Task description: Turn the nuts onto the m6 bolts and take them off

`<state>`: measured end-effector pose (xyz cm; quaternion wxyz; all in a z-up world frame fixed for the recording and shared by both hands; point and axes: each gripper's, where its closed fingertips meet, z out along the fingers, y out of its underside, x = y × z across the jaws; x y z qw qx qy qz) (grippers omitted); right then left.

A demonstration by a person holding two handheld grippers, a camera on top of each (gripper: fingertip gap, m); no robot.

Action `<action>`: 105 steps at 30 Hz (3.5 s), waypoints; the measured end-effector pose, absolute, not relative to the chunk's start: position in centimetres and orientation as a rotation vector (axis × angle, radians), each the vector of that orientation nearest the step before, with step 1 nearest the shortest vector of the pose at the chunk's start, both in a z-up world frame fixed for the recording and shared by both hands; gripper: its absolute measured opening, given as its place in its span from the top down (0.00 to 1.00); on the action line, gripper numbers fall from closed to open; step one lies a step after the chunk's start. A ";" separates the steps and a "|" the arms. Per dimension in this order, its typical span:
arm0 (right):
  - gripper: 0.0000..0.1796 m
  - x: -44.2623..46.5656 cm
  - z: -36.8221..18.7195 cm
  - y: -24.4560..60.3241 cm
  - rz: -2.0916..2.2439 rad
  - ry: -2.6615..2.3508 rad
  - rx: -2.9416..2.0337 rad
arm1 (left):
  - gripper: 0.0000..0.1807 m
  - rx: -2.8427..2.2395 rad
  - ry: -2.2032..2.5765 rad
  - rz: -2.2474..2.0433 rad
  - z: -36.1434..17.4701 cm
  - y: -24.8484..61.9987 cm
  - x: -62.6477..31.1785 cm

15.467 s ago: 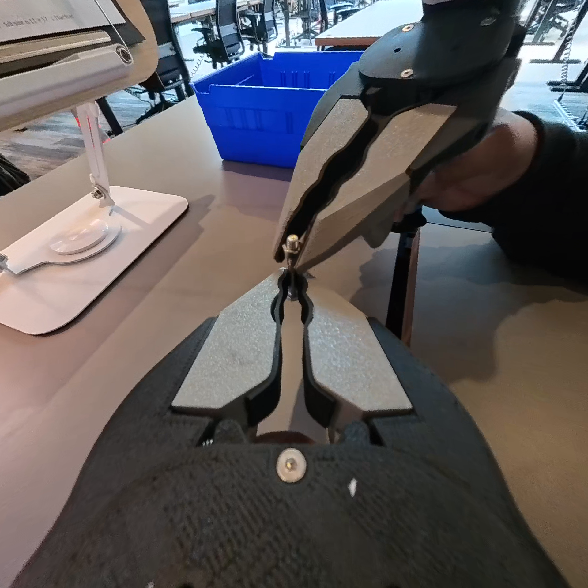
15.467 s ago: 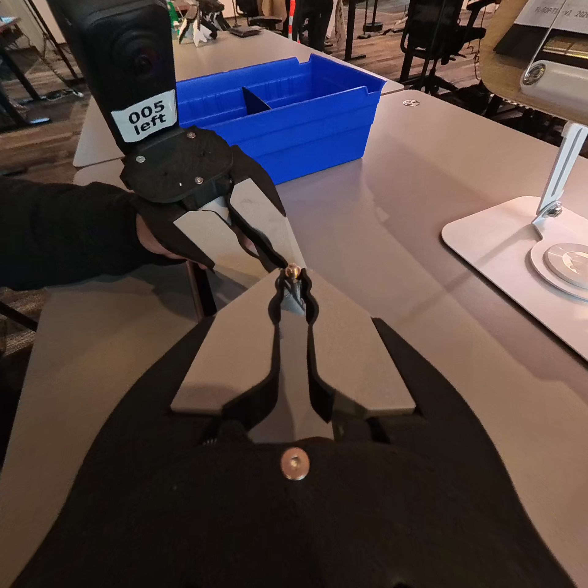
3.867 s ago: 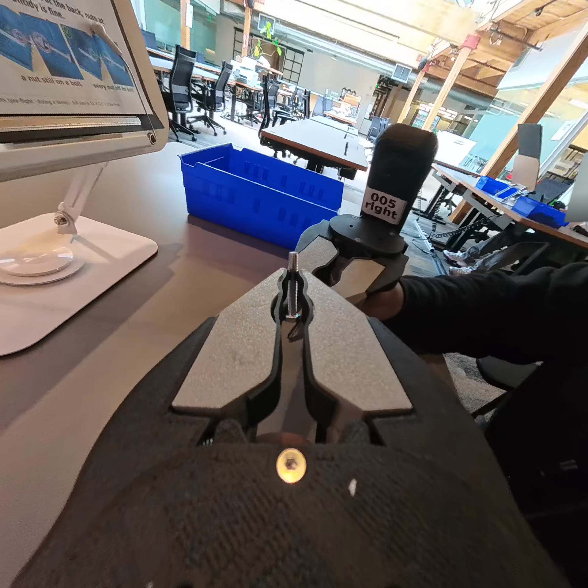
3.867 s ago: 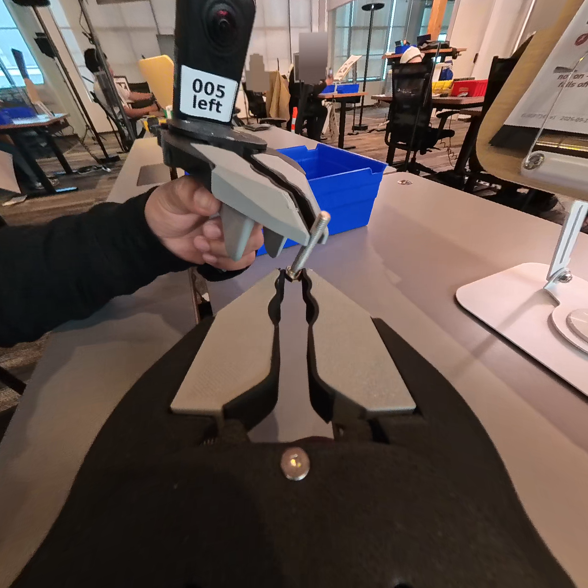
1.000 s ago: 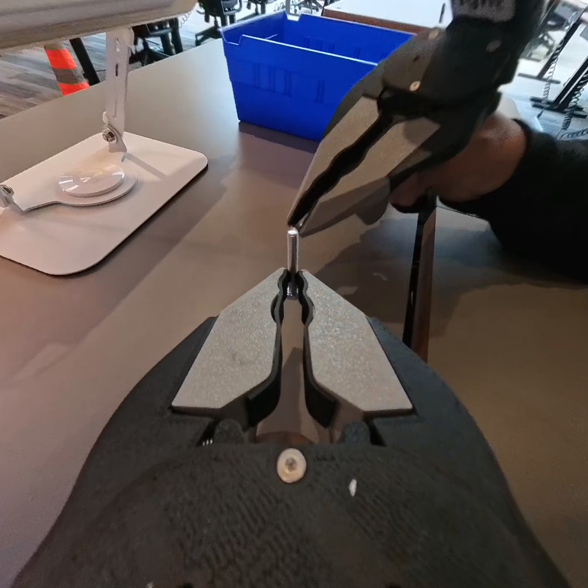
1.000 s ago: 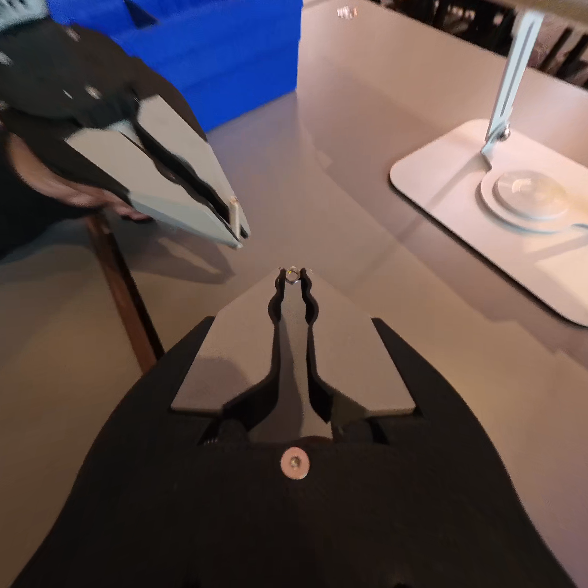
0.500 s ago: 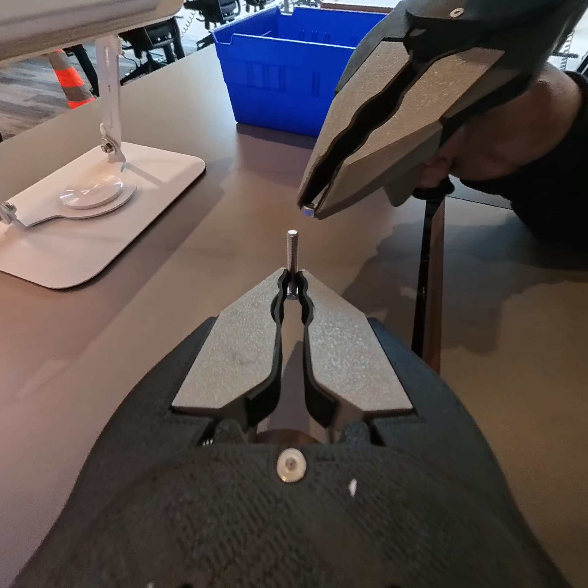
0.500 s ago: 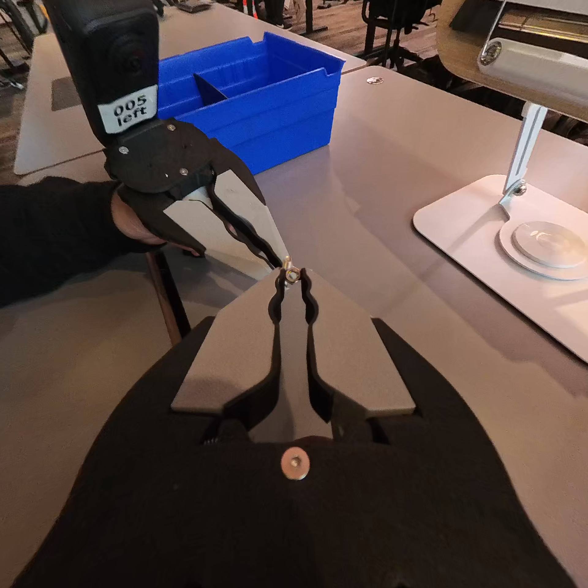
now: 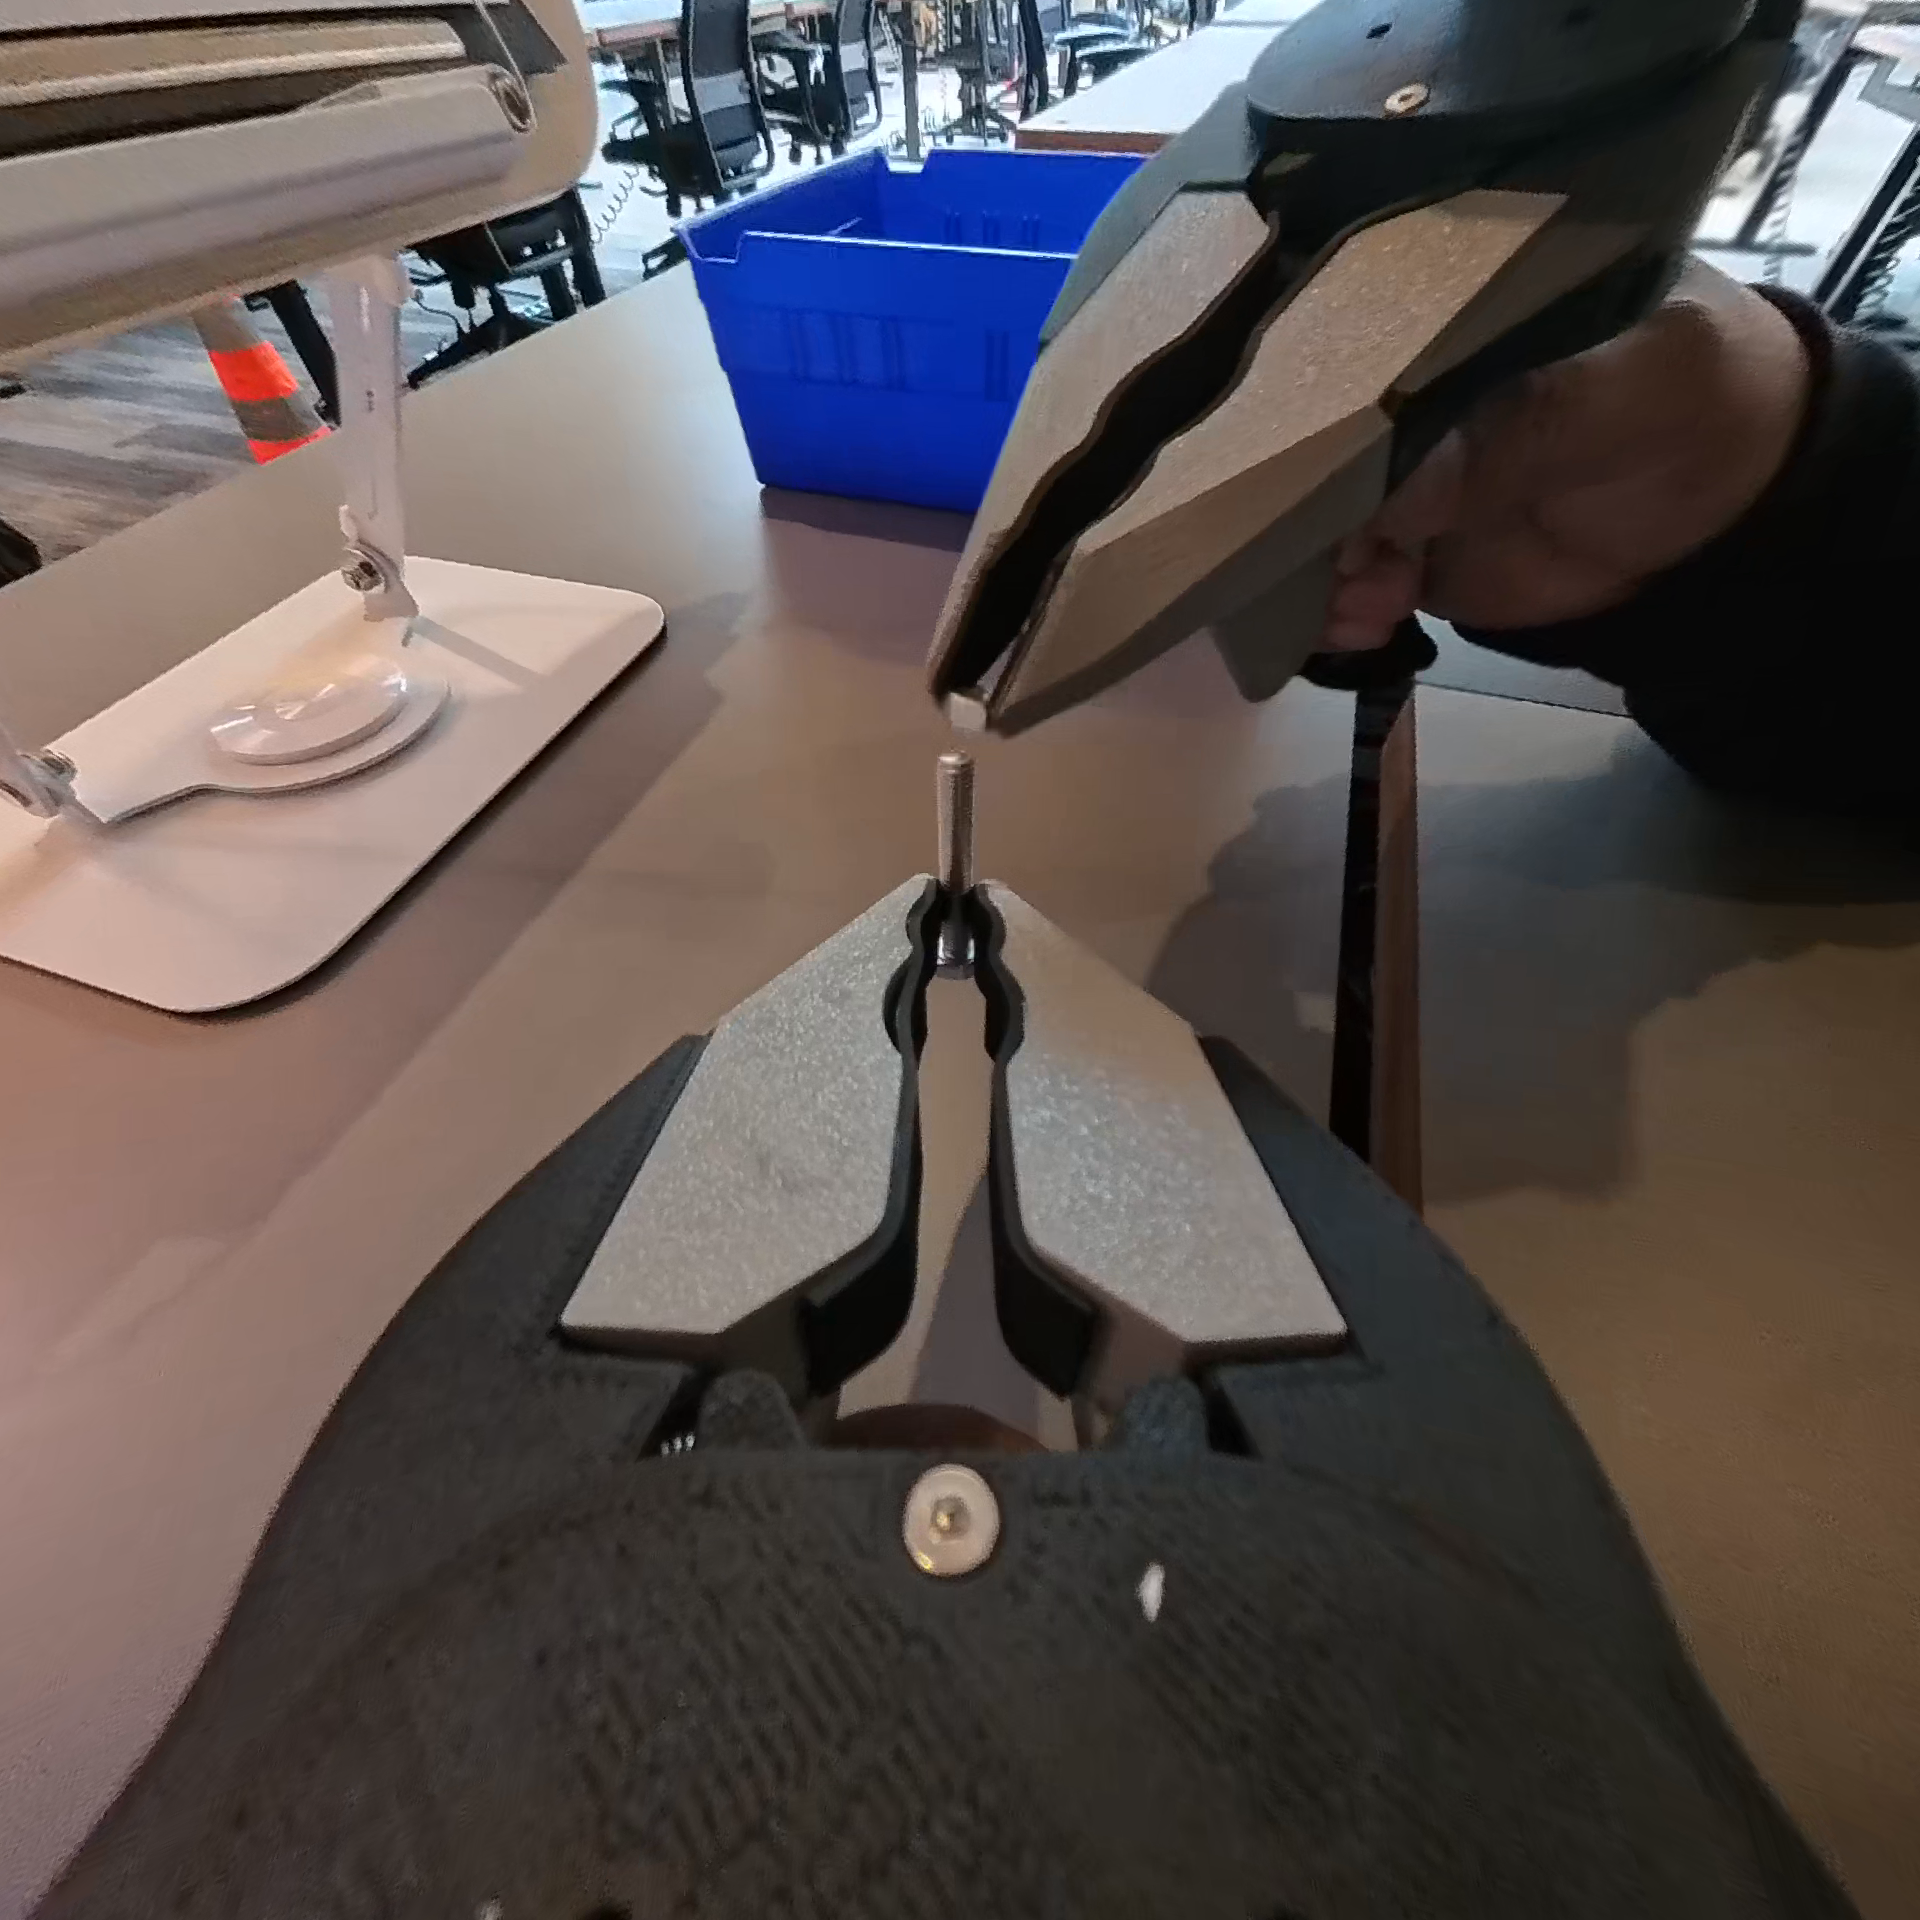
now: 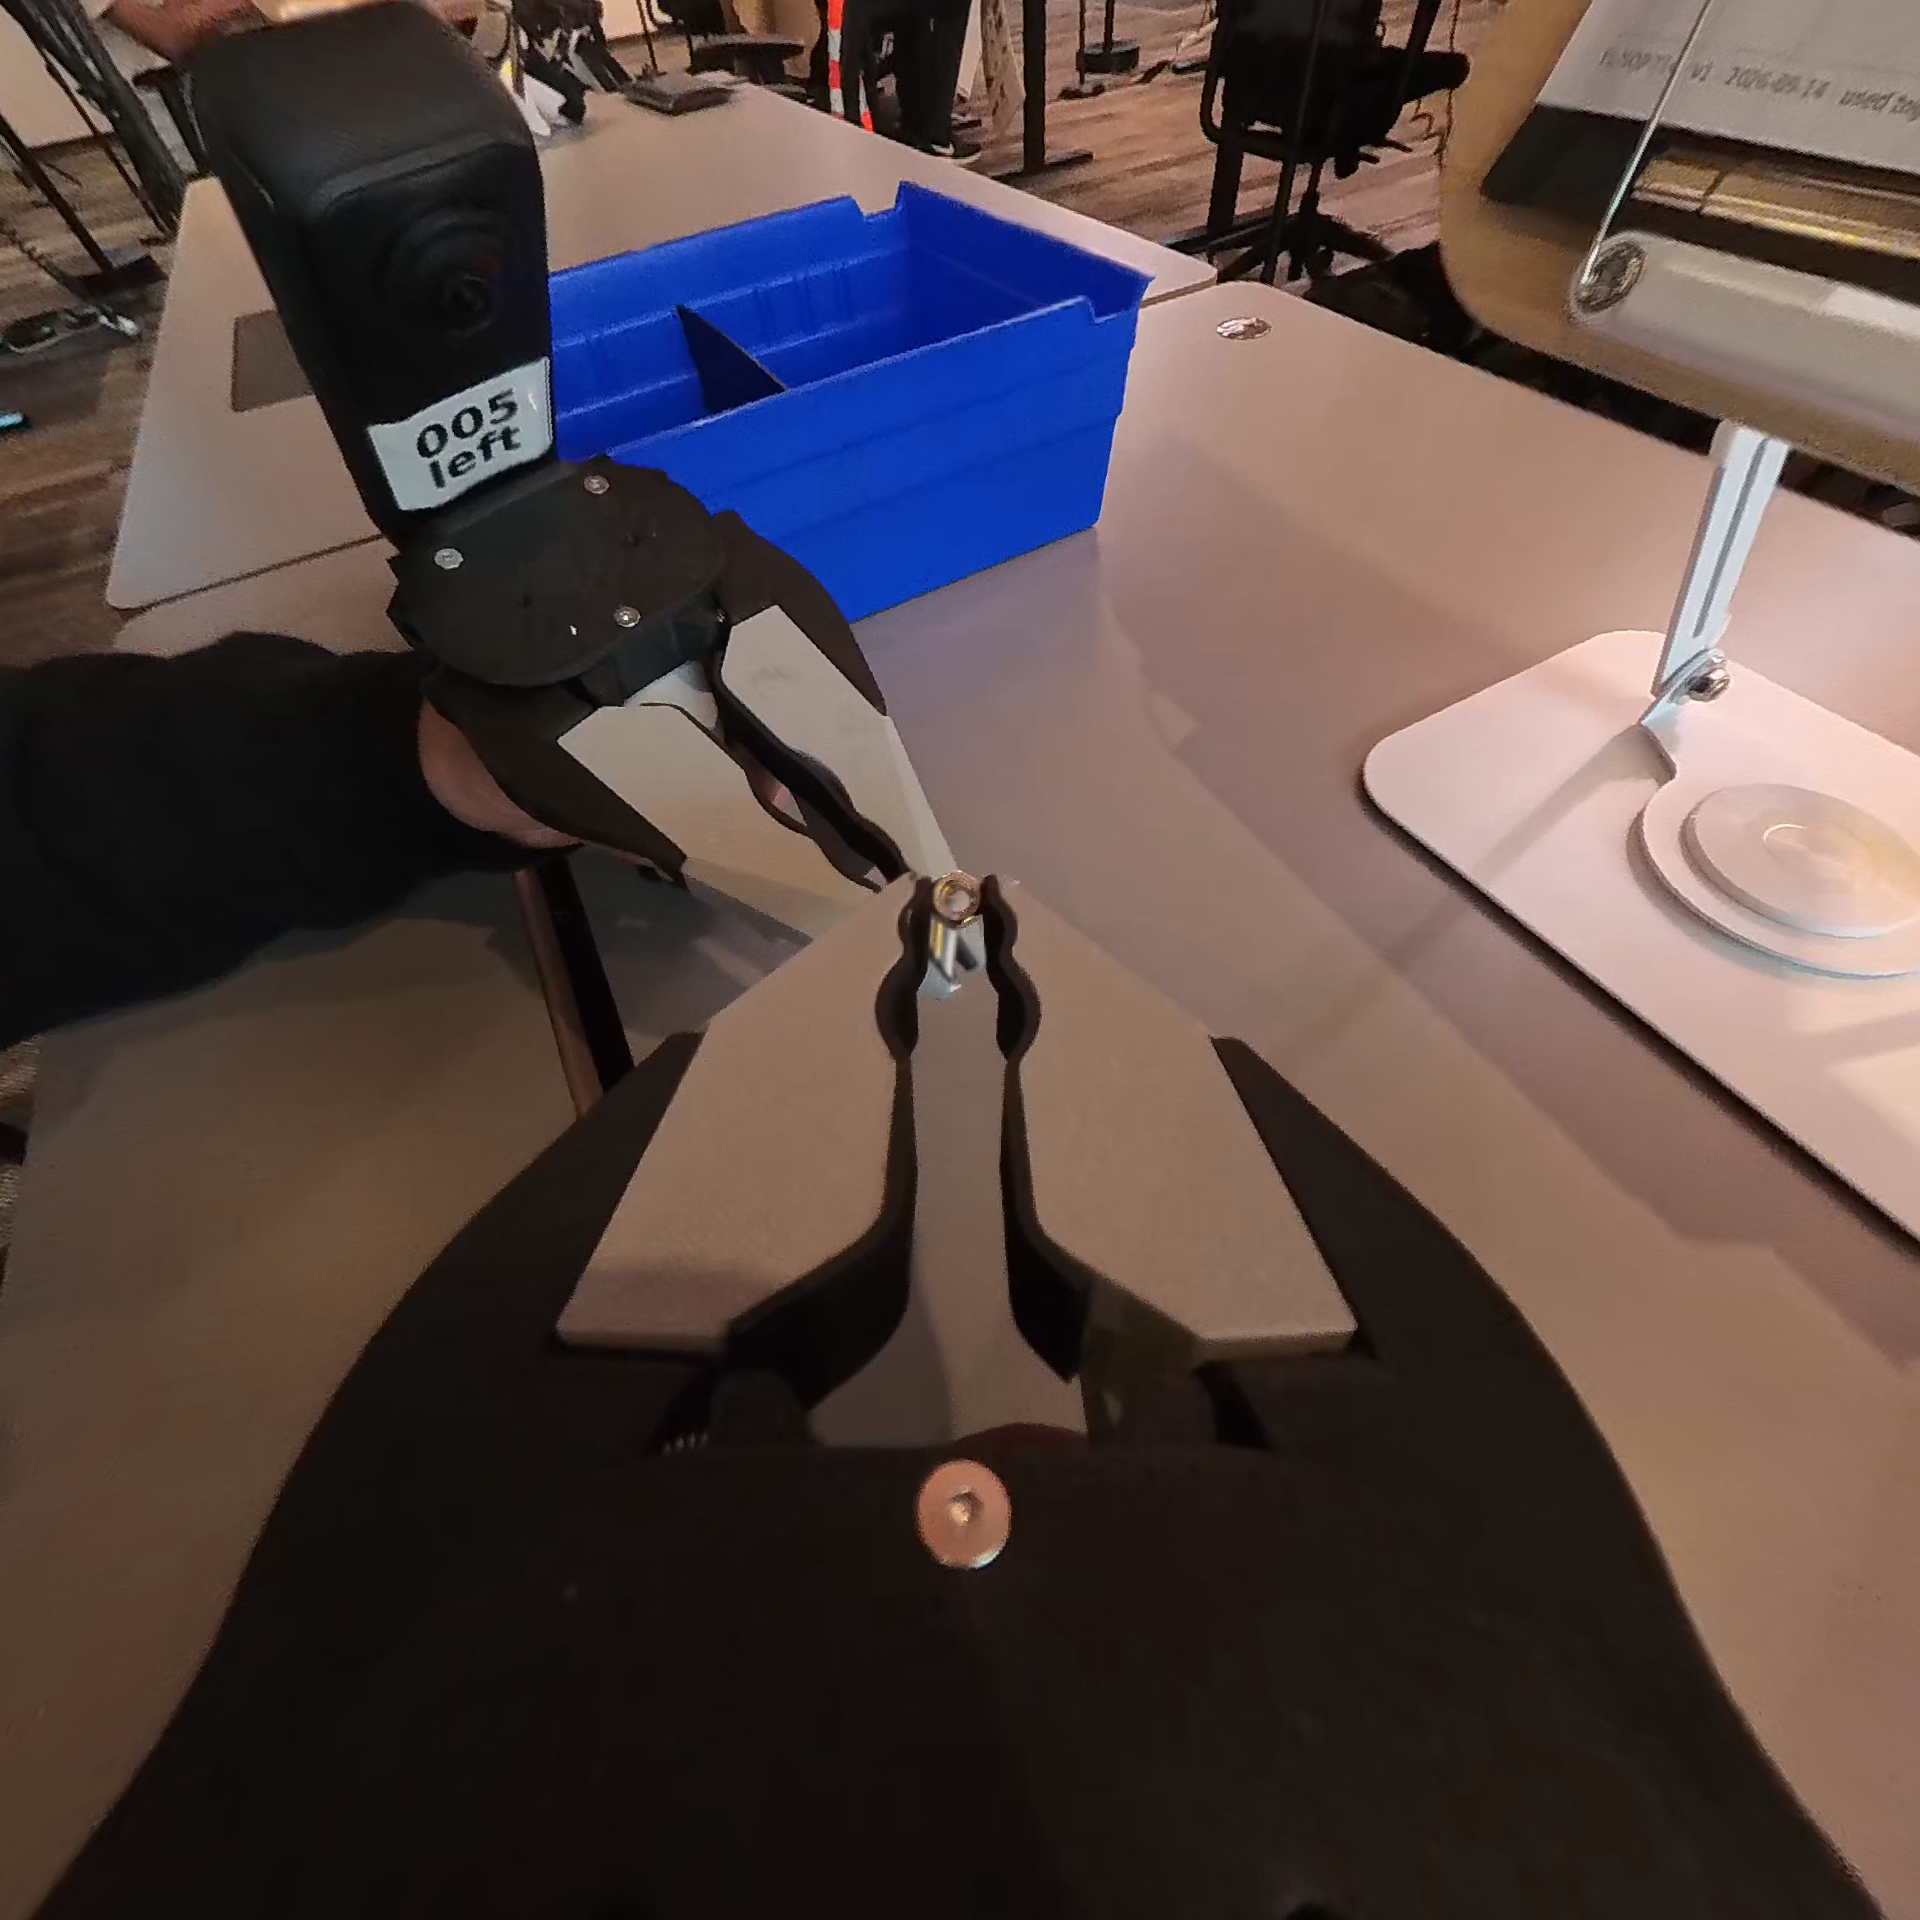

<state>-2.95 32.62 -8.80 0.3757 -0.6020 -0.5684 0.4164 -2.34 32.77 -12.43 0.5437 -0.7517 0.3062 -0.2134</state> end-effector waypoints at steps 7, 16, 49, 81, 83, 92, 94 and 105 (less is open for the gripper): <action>0.96 -2.5 -9.7 33.4 1.052 -1.448 -1.598 | 0.99 -1.847 0.702 -0.475 -13.2 33.2 -3.1; 0.96 -1.3 -13.4 35.4 0.842 -1.511 -1.719 | 0.99 -1.861 0.692 -0.453 -13.4 33.4 -3.4; 0.91 -3.3 -9.7 32.1 1.205 -1.438 -1.570 | 0.99 -1.811 0.728 -0.466 -12.8 33.0 -2.6; 0.99 -3.6 -9.5 31.8 1.107 -1.468 -1.542 | 0.98 -1.769 0.679 -0.612 -11.8 32.5 -1.3; 0.99 -3.6 -9.5 31.8 1.117 -1.462 -1.543 | 0.99 -1.769 0.675 -0.621 -11.8 32.5 -1.3; 0.99 -3.6 -9.6 31.8 1.158 -1.445 -1.559 | 0.99 -1.788 0.677 -0.583 -12.0 32.6 -1.5; 0.98 -3.5 -9.5 31.8 1.173 -1.444 -1.556 | 0.99 -1.783 0.677 -0.578 -11.9 32.6 -1.5; 0.92 0.2 -14.8 36.3 0.900 -1.487 -1.821 | 0.99 -1.783 0.613 -0.548 -11.8 33.3 -2.7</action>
